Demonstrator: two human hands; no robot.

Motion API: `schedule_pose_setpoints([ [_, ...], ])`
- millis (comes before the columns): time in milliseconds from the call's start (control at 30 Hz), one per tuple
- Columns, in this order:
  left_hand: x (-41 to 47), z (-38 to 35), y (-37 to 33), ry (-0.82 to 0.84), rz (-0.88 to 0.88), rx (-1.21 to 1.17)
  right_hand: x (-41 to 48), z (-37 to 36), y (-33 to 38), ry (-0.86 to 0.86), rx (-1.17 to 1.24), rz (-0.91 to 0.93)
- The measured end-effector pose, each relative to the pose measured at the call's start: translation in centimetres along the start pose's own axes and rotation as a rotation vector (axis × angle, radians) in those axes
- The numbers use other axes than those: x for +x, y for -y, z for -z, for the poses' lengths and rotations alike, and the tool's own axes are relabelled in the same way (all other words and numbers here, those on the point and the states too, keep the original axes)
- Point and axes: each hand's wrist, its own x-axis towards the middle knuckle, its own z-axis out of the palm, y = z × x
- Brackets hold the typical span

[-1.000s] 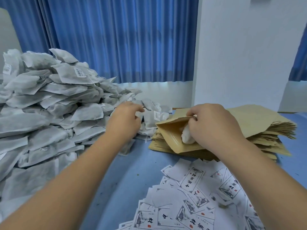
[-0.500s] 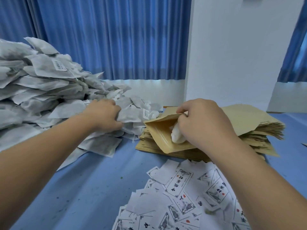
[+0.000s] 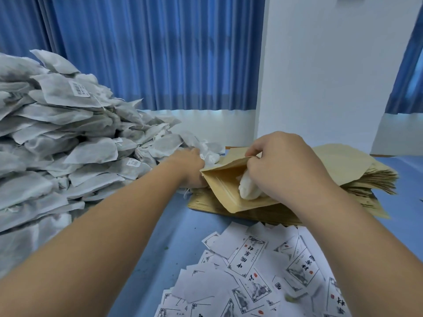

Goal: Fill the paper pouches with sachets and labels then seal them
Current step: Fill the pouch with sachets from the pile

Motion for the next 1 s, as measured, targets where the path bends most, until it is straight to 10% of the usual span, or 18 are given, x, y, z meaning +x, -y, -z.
schedule_pose_setpoints([
  [267,-2.3,-0.9,0.3,-0.1,0.078,-0.006,0.0,-0.5,-0.2,-0.004,0.027,0.01],
  [733,-11.4,2.2,0.8,-0.313,0.17,-1.13,0.4,1.1,-1.1,0.001,0.182,-0.03],
  [900,-13.0,4.5,0.6,-0.109,0.006,-1.579,0.6,1.0,-1.3,0.006,0.164,-0.036],
  [1000,-13.9,5.9,0.1,-0.142,-0.049,-1.486,0.5,1.0,-1.4,0.011,0.179,-0.037],
])
